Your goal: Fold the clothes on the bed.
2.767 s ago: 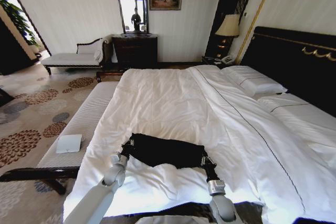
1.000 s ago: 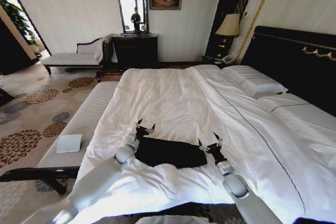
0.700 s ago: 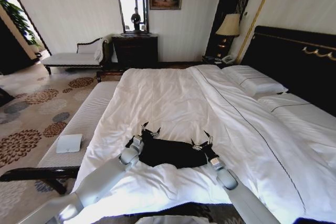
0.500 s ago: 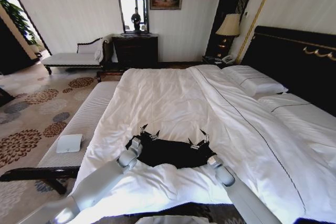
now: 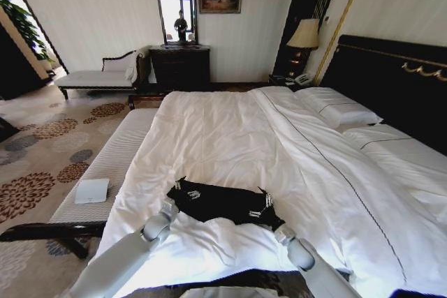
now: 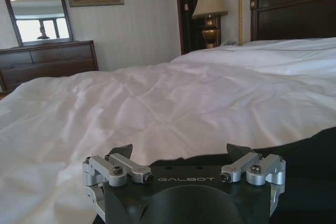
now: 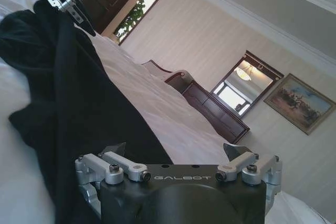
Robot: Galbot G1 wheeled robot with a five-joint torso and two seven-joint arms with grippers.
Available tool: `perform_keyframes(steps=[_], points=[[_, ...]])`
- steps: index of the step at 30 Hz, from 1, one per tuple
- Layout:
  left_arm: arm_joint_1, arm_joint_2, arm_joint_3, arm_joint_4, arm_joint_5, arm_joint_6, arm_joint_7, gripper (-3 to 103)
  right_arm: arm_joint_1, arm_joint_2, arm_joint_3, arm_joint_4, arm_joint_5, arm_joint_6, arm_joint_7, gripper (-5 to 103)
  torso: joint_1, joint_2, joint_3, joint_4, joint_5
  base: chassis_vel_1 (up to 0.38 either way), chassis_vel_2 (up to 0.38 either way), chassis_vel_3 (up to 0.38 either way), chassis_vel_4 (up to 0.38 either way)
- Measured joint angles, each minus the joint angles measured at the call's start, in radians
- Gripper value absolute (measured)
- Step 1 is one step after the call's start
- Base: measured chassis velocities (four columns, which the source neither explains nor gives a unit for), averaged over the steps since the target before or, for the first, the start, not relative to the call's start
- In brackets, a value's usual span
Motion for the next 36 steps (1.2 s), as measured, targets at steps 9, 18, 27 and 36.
perform_keyframes(steps=[9, 18, 27, 36], points=[[0.208, 0.050, -0.104, -0.094, 0.039, -0.017, 0.014, 100, -0.046, -0.015, 0.000, 0.088, 0.018, -0.012, 0.000, 100, 0.000, 0.000, 0.000, 0.0001, -0.0004, 0.000, 0.000, 0.000, 0.000], [0.367, 0.062, -0.188, -0.180, 0.068, -0.025, 0.013, 100, 0.086, -0.016, -0.066, 0.073, 0.205, -0.141, 0.005, 100, 0.000, 0.000, 0.000, 0.0002, -0.0002, 0.000, 0.000, 0.000, 0.000], [0.390, 0.048, -0.230, -0.269, 0.027, -0.005, -0.037, 100, 0.233, 0.042, -0.232, -0.019, 0.286, -0.186, 0.008, 100, 0.000, 0.000, 0.000, 0.0000, -0.0002, 0.000, 0.000, 0.000, 0.000], [0.461, 0.045, -0.375, -0.426, -0.090, 0.048, -0.088, 100, 0.417, 0.222, -0.454, -0.213, 0.289, -0.192, 0.011, 100, 0.000, 0.000, 0.000, 0.0003, -0.0004, 0.000, 0.000, 0.000, 0.000]])
